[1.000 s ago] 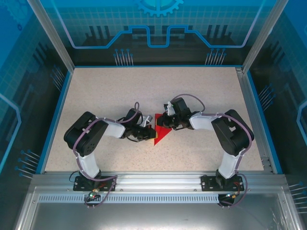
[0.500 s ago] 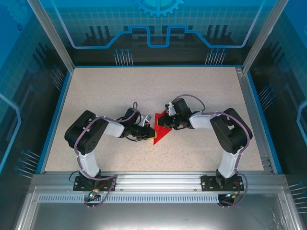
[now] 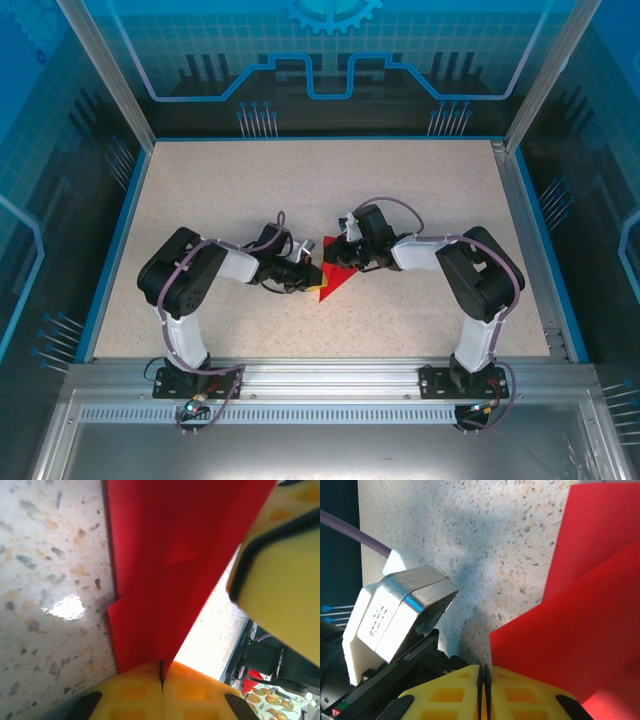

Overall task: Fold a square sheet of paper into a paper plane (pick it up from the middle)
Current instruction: Fourth fold the wing at the center of the table.

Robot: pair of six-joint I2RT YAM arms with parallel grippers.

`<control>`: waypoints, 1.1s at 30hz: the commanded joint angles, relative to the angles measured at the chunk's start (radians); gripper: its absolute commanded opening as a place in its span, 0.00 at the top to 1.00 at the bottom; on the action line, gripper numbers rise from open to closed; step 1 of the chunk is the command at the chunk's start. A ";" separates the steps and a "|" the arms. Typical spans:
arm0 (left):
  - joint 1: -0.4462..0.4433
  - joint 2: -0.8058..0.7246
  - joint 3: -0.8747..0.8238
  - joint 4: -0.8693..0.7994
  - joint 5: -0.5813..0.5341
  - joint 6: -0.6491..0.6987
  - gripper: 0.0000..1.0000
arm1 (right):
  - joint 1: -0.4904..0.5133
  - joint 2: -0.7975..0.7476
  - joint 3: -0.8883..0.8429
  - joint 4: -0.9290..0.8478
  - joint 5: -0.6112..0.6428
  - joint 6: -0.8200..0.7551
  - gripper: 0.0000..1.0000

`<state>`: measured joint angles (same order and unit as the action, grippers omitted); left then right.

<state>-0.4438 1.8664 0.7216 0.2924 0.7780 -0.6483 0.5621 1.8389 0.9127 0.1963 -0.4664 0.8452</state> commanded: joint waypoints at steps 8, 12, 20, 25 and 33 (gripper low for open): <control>0.014 0.050 0.029 -0.108 0.019 0.045 0.96 | -0.013 0.050 0.014 0.007 0.058 0.023 0.87; 0.016 0.052 0.030 -0.109 0.025 0.044 0.96 | -0.013 0.054 0.015 -0.005 0.075 0.020 0.87; 0.017 0.071 0.045 -0.126 0.046 0.058 0.96 | -0.014 0.033 0.008 -0.009 0.070 0.020 0.87; 0.017 0.076 0.053 -0.137 0.058 0.069 0.96 | -0.014 -0.053 -0.007 -0.018 0.062 0.001 0.85; 0.019 0.086 0.074 -0.163 0.072 0.083 0.96 | 0.019 -0.042 -0.001 -0.010 0.034 0.007 0.85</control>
<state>-0.4213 1.9072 0.7830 0.1902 0.8589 -0.5949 0.5625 1.7889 0.9108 0.1905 -0.4103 0.8570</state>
